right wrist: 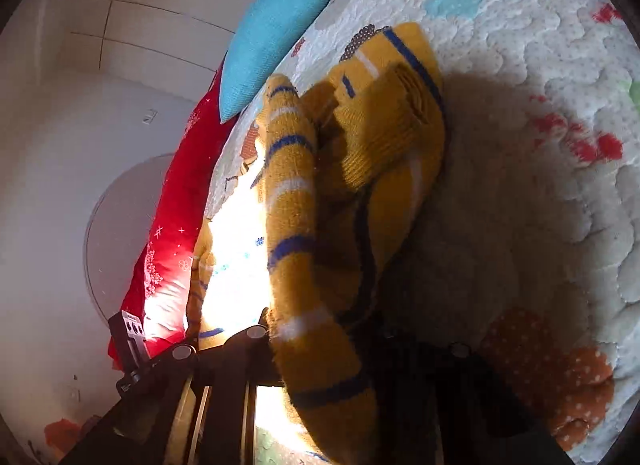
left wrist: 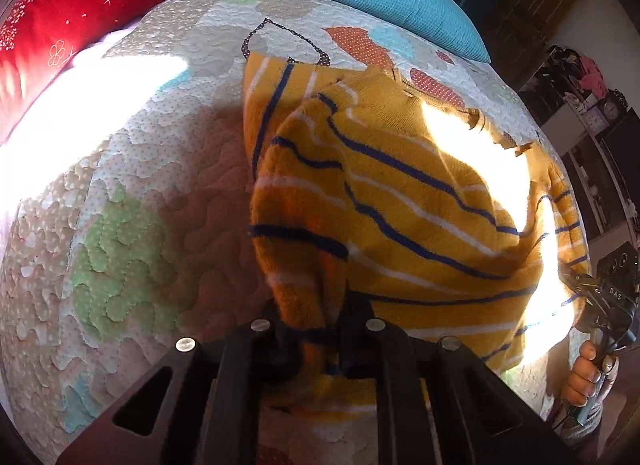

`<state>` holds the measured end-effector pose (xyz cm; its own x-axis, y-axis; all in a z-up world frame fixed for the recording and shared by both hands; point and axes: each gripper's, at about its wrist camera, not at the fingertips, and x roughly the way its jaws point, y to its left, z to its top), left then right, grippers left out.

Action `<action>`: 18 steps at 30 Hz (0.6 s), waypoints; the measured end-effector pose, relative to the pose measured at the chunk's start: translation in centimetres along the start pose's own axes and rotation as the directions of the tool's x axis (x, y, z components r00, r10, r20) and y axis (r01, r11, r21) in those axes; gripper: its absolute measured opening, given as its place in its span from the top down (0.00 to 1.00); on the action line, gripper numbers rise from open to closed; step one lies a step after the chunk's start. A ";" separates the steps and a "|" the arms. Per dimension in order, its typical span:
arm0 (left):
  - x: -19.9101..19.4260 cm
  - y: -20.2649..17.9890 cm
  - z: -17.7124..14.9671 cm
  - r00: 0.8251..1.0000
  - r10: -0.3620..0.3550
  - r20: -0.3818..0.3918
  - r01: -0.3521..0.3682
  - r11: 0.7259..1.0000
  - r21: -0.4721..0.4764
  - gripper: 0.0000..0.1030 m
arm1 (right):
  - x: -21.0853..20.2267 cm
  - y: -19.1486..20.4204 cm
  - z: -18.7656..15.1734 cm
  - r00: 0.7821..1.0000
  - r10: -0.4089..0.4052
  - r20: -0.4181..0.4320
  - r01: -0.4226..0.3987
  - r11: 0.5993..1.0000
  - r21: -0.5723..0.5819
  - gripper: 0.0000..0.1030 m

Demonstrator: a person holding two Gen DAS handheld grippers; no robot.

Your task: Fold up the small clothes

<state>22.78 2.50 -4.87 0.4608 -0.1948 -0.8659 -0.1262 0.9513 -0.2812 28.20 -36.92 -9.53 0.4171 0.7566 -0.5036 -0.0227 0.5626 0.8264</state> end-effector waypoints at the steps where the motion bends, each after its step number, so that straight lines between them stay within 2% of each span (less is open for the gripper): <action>1: -0.8 0.1 -0.1 1.000 -0.008 0.003 0.008 1.000 -0.008 0.87 | -1.1 0.0 0.3 1.000 0.024 0.002 -0.024 1.000 0.003 0.85; 2: -1.5 0.2 -0.4 1.000 -0.022 0.001 0.022 1.000 -0.017 0.87 | -2.2 0.1 0.4 0.999 0.034 0.008 -0.034 0.999 -0.003 0.89; 5: -3.0 0.4 -2.0 0.997 -0.078 -0.019 0.076 0.996 -0.055 0.87 | -5.4 -0.1 -0.2 0.999 0.046 0.006 -0.046 0.999 -0.017 0.90; 7: -3.0 0.2 -3.6 0.996 -0.085 -0.030 0.083 0.995 -0.057 0.86 | -6.3 -1.1 -1.2 0.999 0.036 -0.013 -0.036 0.999 -0.005 0.90; 10: -2.0 0.9 -5.3 0.998 -0.044 -0.035 0.041 0.995 -0.086 0.75 | -6.2 -2.7 -2.9 0.997 -0.061 -0.041 0.060 0.998 -0.027 0.86; 11: -2.0 1.7 -5.6 0.998 -0.057 -0.030 0.053 0.991 -0.121 0.67 | -6.6 -3.1 -3.2 0.999 -0.046 -0.028 0.046 0.999 -0.014 0.85; 12: -2.3 2.6 -5.9 0.996 -0.084 -0.018 0.081 0.984 -0.156 0.65 | -7.2 -3.2 -3.3 0.999 -0.037 -0.014 0.037 0.999 -0.001 0.82; 13: -2.8 3.3 -6.2 0.995 -0.102 -0.007 0.099 0.979 -0.179 0.64 | -8.1 -2.8 -3.4 0.999 -0.054 0.008 0.054 0.999 -0.003 0.72; 15: -4.4 4.0 -6.7 0.997 -0.062 0.036 0.067 0.981 -0.180 0.52 | -10.1 -1.0 -3.2 0.985 -0.136 0.106 0.144 0.987 -0.070 0.69; 16: -5.5 4.0 -7.0 0.997 -0.019 0.071 0.030 0.986 -0.163 0.50 | -10.9 0.3 -3.0 0.974 -0.168 0.154 0.186 0.976 -0.114 0.69; 18: -7.2 3.7 -7.8 0.988 0.073 0.138 -0.055 0.990 -0.126 0.49 | -11.6 3.0 -2.5 0.961 -0.175 0.216 0.216 0.959 -0.183 0.69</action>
<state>12.14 5.58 -2.87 0.5674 -0.0904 -0.8185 -0.2615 0.9227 -0.2832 21.01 -43.14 -1.83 0.6007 0.5564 -0.5741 -0.0980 0.7639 0.6378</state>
